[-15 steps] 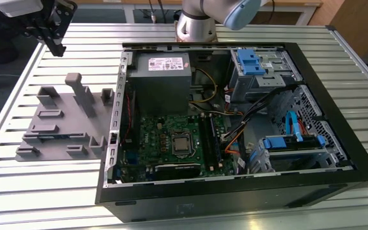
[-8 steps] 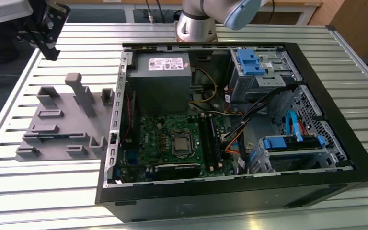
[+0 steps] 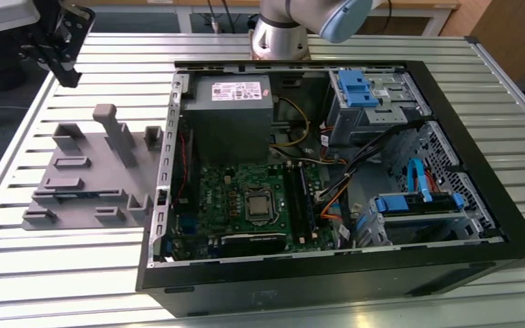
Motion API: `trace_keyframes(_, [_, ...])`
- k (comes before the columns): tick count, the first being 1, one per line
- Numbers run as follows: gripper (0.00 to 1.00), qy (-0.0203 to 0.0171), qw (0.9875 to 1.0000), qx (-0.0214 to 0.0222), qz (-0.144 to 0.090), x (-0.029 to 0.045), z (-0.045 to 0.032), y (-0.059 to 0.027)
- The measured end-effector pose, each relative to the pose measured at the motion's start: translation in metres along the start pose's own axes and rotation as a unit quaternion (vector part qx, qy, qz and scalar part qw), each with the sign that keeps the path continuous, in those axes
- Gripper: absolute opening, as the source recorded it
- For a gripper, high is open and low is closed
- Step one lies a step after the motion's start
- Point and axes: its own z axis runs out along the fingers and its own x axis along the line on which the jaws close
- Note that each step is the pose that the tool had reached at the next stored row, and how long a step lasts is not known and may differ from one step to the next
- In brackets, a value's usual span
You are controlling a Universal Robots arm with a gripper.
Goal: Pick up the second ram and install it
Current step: 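Reach for the second ram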
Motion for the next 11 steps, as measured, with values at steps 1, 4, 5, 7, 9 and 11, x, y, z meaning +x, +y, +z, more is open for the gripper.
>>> trace_keyframes(1, [0.11,-0.0001,1.0000,0.0000,0.000,0.0029,0.0000,-0.0005])
trace_keyframes(4, [0.11,0.0000,1.0000,0.0001,0.000,0.0129,-0.0005,-0.0021])
trace_keyframes(5, [0.11,0.0000,1.0000,0.0000,0.000,0.0171,-0.0005,-0.0027])
trace_keyframes(7, [0.11,0.0000,1.0000,0.0000,0.000,0.0248,-0.0008,-0.0038])
trace_keyframes(9, [0.11,0.0000,1.0000,0.0000,0.000,0.0321,-0.0010,-0.0048])
trace_keyframes(11, [0.11,0.0000,1.0000,0.0000,0.000,0.0377,-0.0012,-0.0055])
